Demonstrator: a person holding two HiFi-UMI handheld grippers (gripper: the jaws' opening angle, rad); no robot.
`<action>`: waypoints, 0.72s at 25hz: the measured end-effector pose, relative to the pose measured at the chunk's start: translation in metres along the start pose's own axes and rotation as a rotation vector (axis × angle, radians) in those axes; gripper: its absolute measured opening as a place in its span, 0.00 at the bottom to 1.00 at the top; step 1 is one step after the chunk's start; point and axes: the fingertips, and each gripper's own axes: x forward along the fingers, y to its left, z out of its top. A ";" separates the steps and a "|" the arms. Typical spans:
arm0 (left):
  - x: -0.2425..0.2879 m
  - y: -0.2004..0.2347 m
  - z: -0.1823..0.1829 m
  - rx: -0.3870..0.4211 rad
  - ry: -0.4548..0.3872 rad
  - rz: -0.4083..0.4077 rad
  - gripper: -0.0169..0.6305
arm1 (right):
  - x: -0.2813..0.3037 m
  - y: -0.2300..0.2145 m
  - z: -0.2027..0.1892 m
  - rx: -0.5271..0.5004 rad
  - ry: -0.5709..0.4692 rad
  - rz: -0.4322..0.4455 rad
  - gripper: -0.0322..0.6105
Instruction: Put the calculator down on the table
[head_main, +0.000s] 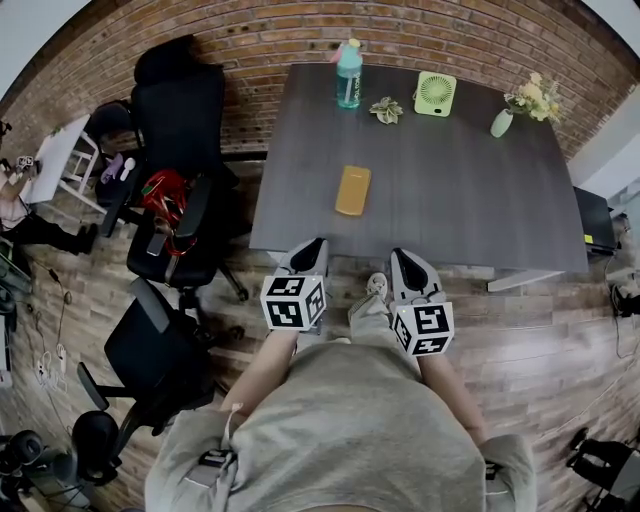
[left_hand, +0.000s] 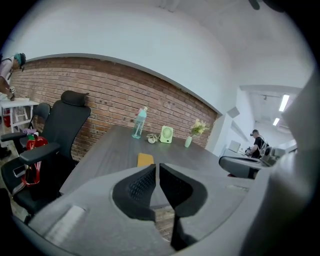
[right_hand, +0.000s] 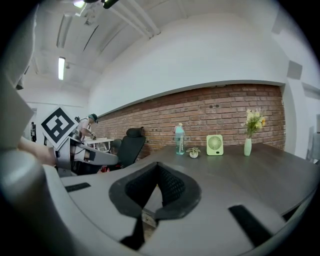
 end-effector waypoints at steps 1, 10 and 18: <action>-0.003 -0.001 -0.001 0.000 -0.001 -0.003 0.08 | -0.002 0.002 0.000 0.001 -0.004 0.000 0.05; -0.015 -0.004 -0.004 0.006 -0.004 -0.022 0.08 | -0.010 0.013 -0.002 0.000 -0.013 -0.011 0.05; -0.015 -0.005 -0.005 0.007 0.001 -0.028 0.08 | -0.012 0.011 -0.002 -0.004 -0.006 -0.025 0.05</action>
